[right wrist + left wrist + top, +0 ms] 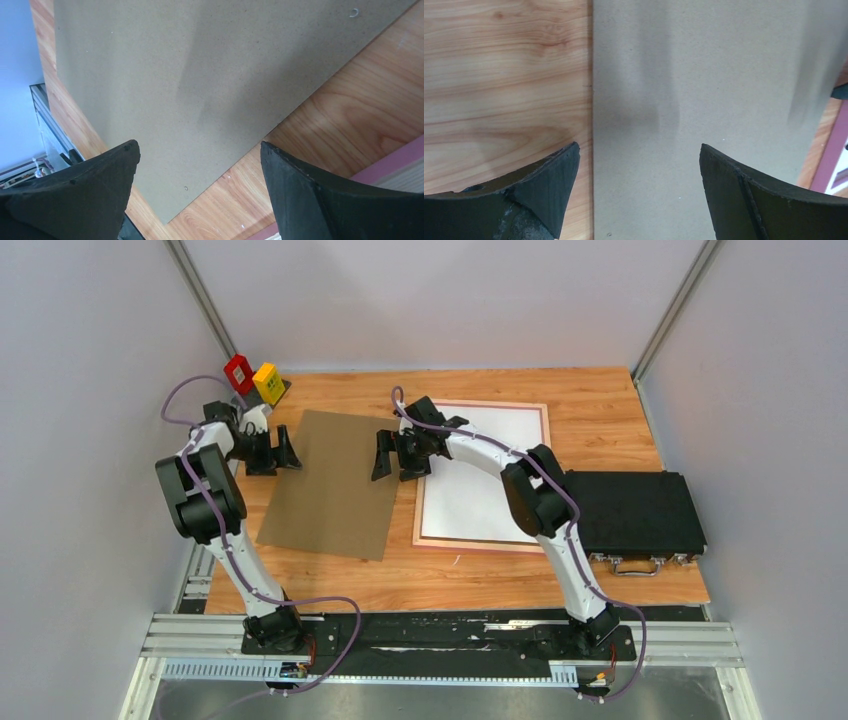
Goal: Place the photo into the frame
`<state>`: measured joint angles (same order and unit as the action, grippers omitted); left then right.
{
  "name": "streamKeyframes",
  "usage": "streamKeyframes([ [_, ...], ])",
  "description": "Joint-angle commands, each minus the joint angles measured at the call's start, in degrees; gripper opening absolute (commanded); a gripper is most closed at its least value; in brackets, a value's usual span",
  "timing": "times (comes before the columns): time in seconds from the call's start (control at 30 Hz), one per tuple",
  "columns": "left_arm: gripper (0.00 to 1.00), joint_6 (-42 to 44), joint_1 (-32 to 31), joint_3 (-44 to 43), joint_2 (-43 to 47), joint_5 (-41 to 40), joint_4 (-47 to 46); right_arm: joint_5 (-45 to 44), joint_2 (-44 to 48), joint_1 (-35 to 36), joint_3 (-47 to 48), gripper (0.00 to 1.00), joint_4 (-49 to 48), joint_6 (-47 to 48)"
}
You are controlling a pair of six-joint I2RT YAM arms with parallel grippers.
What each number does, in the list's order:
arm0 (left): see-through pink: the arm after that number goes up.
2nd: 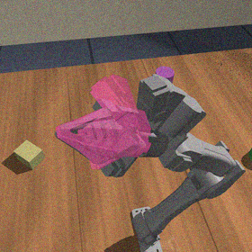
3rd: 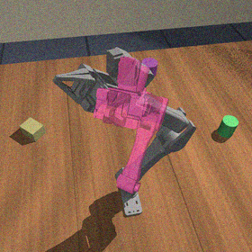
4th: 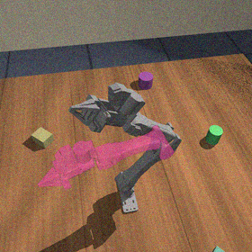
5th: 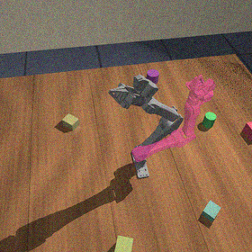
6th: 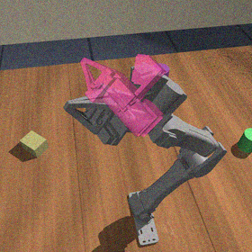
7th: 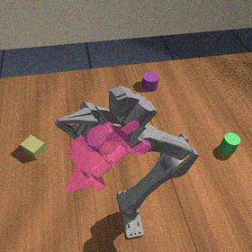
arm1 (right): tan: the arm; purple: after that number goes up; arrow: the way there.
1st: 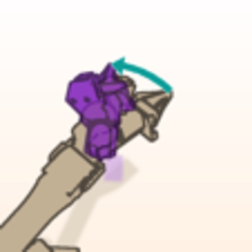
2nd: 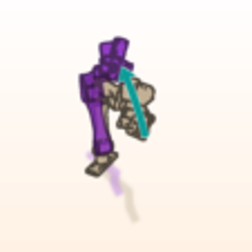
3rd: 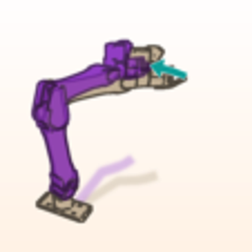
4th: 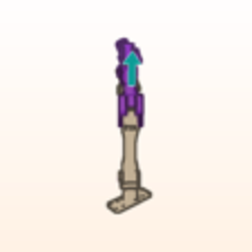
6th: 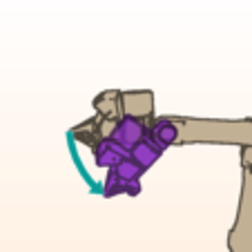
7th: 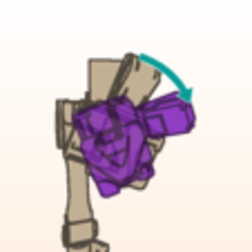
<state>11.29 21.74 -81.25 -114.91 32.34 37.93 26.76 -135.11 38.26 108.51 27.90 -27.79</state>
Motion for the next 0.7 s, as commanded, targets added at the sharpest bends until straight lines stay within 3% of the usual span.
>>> streamKeyframes([
  [0.0, 0.97, 0.90, -0.19, 3.79, 0.09, 6.31, 1.85, 2.15, -3.94, 0.36, 0.51, 0.97, 1.92, -1.30],
  [0.67, 0.93, 0.72, -0.17, 5.09, 3.50, 12.72, 4.66, 7.34, -5.20, 0.31, 1.44, 0.97, 0.52, -0.87],
])
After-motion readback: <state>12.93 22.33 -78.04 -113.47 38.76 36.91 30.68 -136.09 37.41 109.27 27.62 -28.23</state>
